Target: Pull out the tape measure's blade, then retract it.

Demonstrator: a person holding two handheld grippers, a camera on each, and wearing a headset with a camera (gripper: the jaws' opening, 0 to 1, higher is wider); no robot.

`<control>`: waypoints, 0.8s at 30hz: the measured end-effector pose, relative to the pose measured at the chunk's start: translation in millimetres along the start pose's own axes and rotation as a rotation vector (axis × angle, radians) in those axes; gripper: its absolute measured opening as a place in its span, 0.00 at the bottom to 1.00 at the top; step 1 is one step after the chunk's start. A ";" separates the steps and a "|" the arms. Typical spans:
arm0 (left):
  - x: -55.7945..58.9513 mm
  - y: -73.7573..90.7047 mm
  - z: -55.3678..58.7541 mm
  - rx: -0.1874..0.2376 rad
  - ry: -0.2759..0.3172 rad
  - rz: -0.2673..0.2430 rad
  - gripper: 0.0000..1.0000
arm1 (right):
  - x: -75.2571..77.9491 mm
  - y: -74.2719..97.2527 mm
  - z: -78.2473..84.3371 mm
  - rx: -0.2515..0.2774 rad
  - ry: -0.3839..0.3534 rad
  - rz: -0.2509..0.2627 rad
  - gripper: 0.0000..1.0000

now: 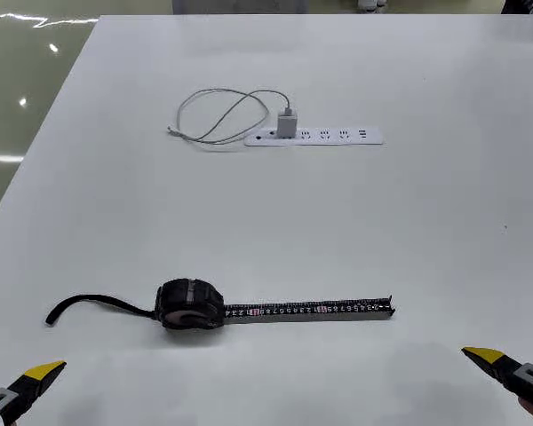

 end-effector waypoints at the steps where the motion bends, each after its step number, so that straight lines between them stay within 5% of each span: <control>1: -0.3 0.1 -0.3 0.000 -0.001 0.000 0.90 | -0.1 0.0 0.0 0.000 -0.001 -0.001 0.82; 24: 0.6 -6.6 -4.5 0.033 0.026 -0.001 0.89 | 0.1 -1.7 -5.1 0.014 -0.001 -0.005 0.82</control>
Point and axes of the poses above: the centre of the closed fingertips' face, and the gripper's own axes: y roughly backward along the fingers, x roughly to its right, z roughly out of its underside, the point moved 3 cm from there along y, roughly backward along the fingers, and after that the axes turned 10 degrees about z, right-handed, at the moved point
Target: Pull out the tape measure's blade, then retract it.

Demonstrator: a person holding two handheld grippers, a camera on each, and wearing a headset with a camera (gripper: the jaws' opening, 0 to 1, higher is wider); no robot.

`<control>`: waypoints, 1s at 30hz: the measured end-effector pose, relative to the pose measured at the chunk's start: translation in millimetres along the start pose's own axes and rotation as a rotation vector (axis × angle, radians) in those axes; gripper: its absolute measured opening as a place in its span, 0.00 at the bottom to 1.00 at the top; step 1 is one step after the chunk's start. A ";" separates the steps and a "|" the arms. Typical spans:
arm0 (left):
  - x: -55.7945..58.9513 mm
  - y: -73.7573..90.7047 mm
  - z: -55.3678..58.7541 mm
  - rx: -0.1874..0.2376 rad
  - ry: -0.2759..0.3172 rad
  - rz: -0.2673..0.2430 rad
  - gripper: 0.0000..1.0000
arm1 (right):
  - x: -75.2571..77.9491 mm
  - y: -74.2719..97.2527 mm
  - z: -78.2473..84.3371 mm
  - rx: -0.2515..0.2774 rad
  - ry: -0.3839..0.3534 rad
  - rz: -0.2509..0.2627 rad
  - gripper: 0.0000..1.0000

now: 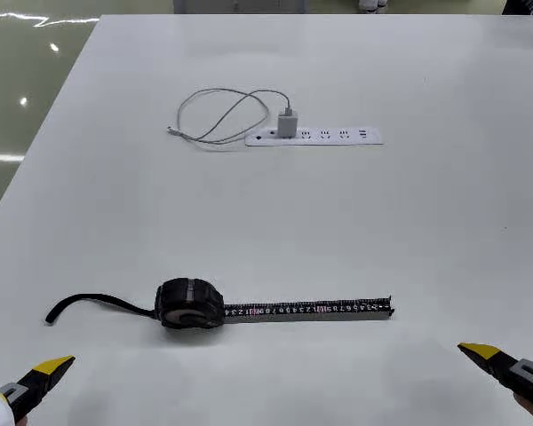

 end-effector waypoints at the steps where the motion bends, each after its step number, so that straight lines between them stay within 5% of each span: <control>1: -0.3 0.0 -0.2 0.000 -0.001 0.000 0.89 | -0.2 0.1 -0.2 0.001 -0.001 -0.001 0.82; 30: -3.2 -8.5 -3.2 0.008 0.010 -0.029 0.87 | -0.2 -6.4 -4.3 0.013 -0.001 -0.002 0.82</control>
Point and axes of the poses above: the centre of the closed fingertips' face, and the gripper's own axes: y roughly backward along the fingers, x roughly to its right, z roughly out of its underside, the point moved 3 cm from there along y, roughly backward along the fingers, and after that the axes turned 10 degrees about z, right-handed, at the moved point
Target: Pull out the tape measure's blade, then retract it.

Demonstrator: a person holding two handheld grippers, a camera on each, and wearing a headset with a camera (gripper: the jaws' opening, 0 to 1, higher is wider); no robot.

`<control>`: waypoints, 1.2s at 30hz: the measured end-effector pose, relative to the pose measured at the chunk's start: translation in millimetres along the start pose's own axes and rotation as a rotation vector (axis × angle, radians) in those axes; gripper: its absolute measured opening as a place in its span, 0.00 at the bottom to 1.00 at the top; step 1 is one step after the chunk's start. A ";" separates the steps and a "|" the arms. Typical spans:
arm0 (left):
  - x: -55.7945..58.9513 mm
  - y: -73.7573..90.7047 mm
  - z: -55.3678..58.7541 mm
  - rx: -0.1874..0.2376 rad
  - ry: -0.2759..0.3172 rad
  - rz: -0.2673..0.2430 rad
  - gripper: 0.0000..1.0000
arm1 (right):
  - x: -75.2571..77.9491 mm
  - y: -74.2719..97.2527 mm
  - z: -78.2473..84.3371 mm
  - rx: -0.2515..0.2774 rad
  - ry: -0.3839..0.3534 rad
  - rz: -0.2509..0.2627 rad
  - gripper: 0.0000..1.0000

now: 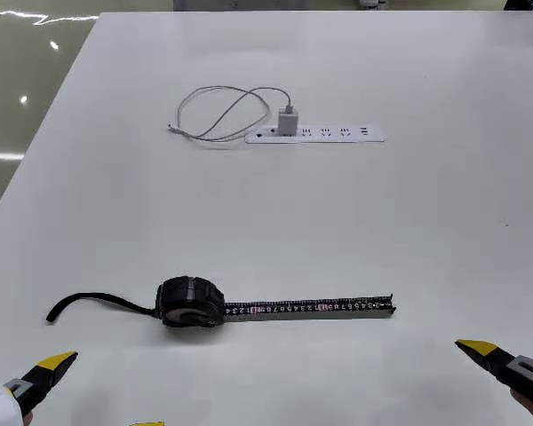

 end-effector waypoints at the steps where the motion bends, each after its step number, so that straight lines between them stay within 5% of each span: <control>1: 0.8 -1.5 -1.3 0.001 0.000 0.001 0.88 | 0.3 -0.6 -0.8 0.001 0.004 -0.001 0.82; 19: 1.6 -27.6 -21.5 0.034 0.002 -0.028 0.86 | 9.1 -11.9 -10.5 0.012 0.023 -0.005 0.82; 36: 3.8 -55.2 -32.2 0.034 -0.007 0.007 0.85 | 19.2 -24.0 -19.9 0.028 0.013 -0.013 0.81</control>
Point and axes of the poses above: the centre of the closed fingertips' face, and the gripper's own axes: y roughly backward along the fingers, x roughly to its right, z roughly out of its underside, the point moved 3 cm from there along y, roughly backward along the fingers, and after that the axes turned 10 degrees about z, right-handed, at the moved point
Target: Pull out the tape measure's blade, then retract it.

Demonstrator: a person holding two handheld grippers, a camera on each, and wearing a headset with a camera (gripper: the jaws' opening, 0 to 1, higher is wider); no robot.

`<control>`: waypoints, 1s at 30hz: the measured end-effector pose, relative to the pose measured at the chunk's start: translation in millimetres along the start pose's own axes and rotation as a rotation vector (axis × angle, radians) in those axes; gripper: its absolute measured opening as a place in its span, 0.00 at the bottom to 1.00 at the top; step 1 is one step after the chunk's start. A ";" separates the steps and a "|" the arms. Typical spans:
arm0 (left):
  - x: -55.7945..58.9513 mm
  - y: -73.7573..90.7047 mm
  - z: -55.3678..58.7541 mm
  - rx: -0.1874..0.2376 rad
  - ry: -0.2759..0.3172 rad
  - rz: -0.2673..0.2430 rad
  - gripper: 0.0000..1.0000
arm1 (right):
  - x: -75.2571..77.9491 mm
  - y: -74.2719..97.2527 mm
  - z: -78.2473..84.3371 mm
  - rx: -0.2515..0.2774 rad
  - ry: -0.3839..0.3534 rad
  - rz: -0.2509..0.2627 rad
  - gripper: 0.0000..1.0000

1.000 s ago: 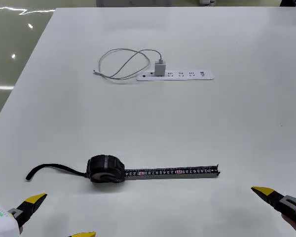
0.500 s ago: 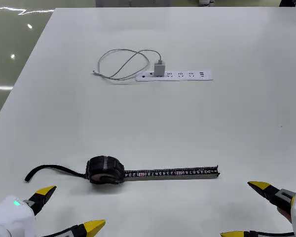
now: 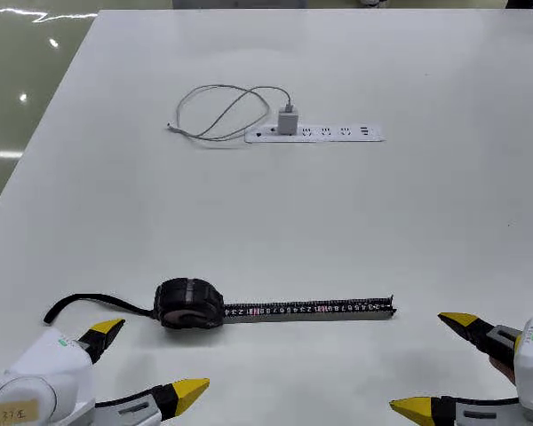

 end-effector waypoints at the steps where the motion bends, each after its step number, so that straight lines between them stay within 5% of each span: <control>1: -0.7 -1.6 -0.1 0.000 0.003 0.002 0.85 | 1.1 -0.7 0.3 -0.001 -0.001 0.000 0.81; 30: 3.1 -33.1 -16.9 0.035 0.042 0.020 0.83 | 14.4 -7.1 -4.6 0.007 -0.017 -0.004 0.81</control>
Point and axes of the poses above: the centre of the closed fingertips' face, and the gripper's own axes: y roughly backward along the fingers, x roughly to its right, z roughly out of its underside, the point moved 3 cm from there along y, roughly backward along the fingers, and after that the axes turned 10 degrees about z, right-handed, at the moved point
